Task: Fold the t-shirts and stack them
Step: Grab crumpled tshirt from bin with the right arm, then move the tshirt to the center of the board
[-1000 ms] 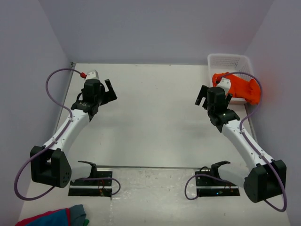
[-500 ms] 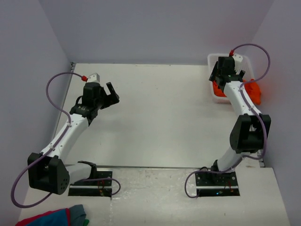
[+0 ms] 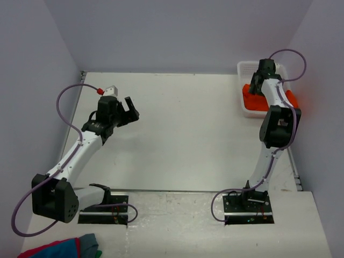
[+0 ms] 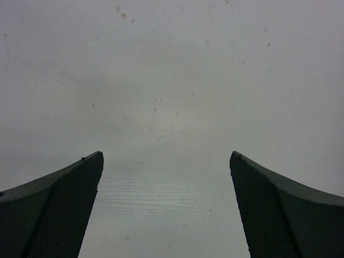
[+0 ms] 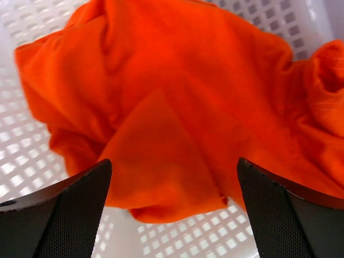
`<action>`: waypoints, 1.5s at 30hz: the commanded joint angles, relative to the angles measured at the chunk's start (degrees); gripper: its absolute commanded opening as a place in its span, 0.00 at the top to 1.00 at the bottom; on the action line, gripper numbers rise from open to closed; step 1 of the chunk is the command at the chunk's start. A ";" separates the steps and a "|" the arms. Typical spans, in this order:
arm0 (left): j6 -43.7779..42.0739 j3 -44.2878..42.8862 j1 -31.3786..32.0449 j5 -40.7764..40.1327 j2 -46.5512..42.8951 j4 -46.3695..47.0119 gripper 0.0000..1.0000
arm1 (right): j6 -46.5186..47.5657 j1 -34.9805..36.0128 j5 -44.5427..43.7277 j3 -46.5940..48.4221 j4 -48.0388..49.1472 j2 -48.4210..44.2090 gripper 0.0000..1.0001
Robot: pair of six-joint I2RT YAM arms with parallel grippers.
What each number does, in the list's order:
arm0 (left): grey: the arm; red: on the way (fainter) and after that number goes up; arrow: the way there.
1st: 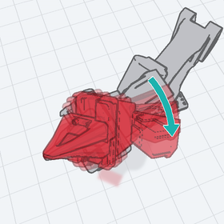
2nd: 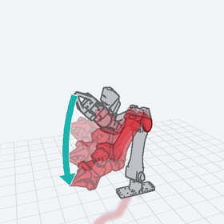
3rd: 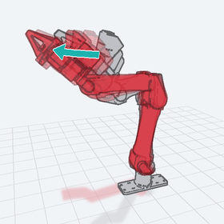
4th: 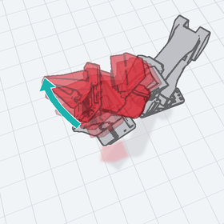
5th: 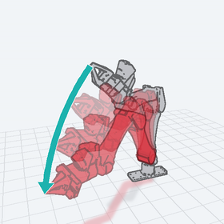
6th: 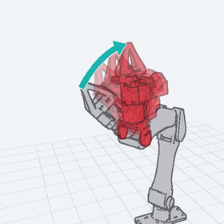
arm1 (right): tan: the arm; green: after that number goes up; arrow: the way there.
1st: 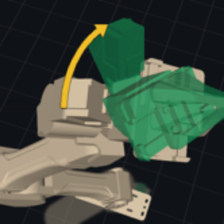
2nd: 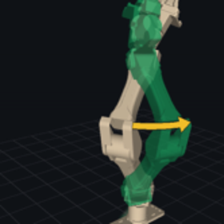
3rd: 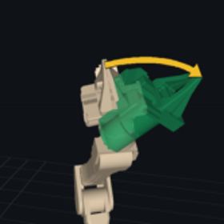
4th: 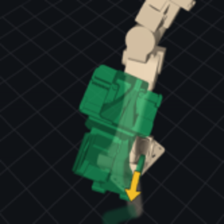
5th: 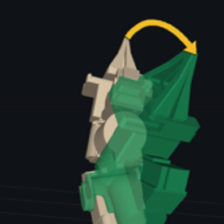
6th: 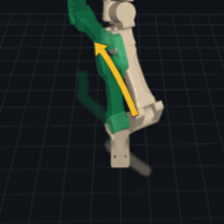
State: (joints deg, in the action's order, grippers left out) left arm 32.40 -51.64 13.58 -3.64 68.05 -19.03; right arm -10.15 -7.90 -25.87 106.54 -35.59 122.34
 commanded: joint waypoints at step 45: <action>-1.81 -4.52 0.83 -6.11 1.91 -0.92 0.00 | 7.85 4.91 9.18 6.49 16.14 -14.23 1.00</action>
State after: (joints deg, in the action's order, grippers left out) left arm 31.88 -52.47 14.06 -7.14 69.65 -20.88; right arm -6.76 -5.26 -15.51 110.91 -29.69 116.95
